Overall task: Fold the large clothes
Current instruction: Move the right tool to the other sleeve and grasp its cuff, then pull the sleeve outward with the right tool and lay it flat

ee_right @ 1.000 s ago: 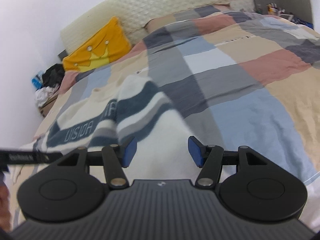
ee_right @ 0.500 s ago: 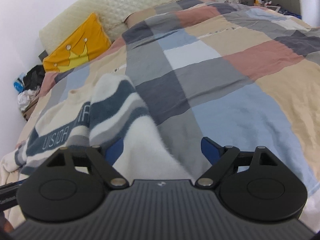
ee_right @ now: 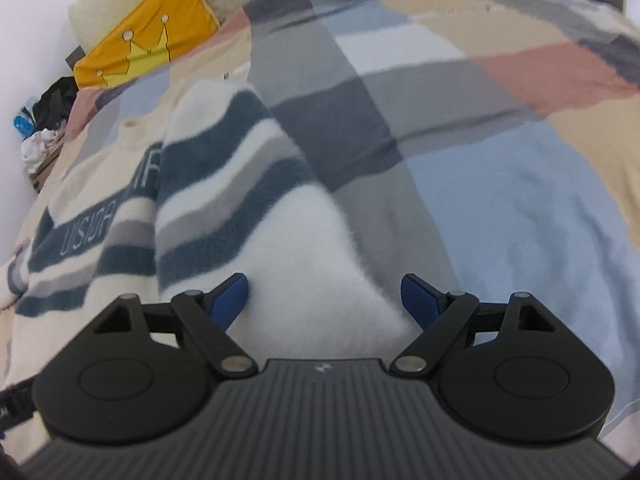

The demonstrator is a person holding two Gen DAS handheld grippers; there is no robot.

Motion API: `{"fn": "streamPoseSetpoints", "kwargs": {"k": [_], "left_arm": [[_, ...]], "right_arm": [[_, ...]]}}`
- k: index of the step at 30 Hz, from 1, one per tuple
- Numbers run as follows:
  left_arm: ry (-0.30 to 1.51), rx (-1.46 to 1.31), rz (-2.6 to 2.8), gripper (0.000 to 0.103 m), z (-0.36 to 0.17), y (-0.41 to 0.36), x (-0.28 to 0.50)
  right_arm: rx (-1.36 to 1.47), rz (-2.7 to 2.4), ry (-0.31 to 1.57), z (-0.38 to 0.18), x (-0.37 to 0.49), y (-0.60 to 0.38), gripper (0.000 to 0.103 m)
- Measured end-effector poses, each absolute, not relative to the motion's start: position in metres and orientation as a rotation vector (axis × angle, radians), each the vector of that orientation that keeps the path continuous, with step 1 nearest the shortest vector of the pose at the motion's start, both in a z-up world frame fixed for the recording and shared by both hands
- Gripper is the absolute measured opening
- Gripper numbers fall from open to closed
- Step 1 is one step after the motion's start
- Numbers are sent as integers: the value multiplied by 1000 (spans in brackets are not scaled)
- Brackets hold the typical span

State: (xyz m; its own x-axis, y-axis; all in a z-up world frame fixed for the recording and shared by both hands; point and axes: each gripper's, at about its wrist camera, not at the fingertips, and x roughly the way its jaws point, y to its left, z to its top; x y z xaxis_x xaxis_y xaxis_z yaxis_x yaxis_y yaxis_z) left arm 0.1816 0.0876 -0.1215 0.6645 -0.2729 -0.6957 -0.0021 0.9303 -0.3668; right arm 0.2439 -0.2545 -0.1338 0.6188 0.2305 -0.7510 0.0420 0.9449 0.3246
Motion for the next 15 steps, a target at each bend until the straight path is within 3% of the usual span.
{"fn": "streamPoseSetpoints", "kwargs": {"k": [7, 11, 15], "left_arm": [[813, -365, -175, 46, -117, 87, 169], [812, -342, -163, 46, -117, 86, 169], [816, -341, -146, 46, -119, 87, 170]], "right_arm": [[329, 187, 979, -129, 248, -247, 45], [431, 171, 1008, -133, 244, -250, 18], [343, 147, 948, -114, 244, -252, 13]]}}
